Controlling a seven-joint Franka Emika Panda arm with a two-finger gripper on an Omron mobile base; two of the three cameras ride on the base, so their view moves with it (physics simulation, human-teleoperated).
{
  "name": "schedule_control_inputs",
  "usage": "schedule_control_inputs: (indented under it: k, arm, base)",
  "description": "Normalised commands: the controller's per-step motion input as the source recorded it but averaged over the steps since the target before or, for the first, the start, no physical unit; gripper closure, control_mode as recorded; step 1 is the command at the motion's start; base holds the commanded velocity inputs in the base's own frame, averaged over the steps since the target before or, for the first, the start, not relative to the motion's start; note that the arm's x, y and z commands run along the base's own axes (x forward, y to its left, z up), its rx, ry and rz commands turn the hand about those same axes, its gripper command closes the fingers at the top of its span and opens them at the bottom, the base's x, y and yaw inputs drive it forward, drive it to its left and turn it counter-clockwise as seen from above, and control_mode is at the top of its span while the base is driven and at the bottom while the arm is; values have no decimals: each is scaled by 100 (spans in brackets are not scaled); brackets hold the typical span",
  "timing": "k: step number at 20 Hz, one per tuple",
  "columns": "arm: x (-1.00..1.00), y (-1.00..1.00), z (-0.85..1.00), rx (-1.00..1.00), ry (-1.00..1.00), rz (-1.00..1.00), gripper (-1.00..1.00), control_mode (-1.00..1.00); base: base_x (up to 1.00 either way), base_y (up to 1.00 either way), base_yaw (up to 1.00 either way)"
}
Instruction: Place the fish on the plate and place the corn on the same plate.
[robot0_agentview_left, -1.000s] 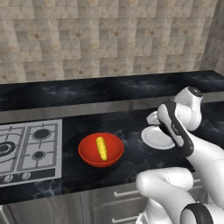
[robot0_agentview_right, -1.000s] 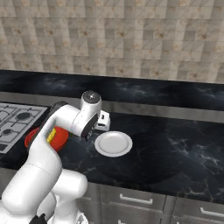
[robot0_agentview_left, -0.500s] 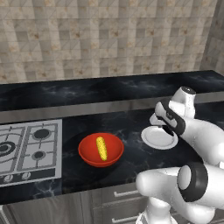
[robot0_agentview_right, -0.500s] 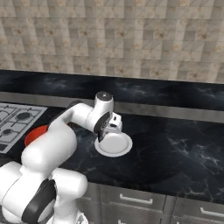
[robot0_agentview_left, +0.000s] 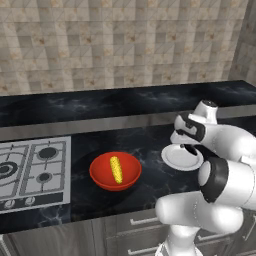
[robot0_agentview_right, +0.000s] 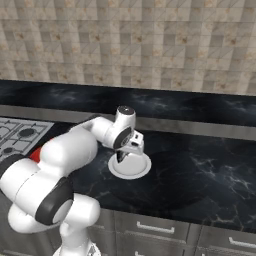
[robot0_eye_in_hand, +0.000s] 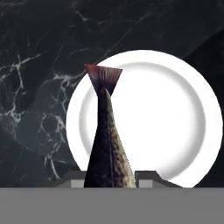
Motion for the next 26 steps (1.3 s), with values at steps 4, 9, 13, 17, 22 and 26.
schedule_control_inputs:
  k: [4,9,13,17,22,26]
  arm:
    - [9,0,-40,0,0,0,100,-100]
    - [16,0,-33,0,1,-2,100,-100]
    - [16,0,-32,0,3,-1,100,-100]
    - [20,-8,-26,0,4,-1,100,-100]
    - [21,-16,-22,0,4,0,100,-100]
    - [14,-12,-26,0,4,0,100,-100]
  base:
    - [0,0,0]
    - [0,0,0]
    - [0,0,0]
    - [0,0,0]
    - [0,0,0]
    - [0,0,0]
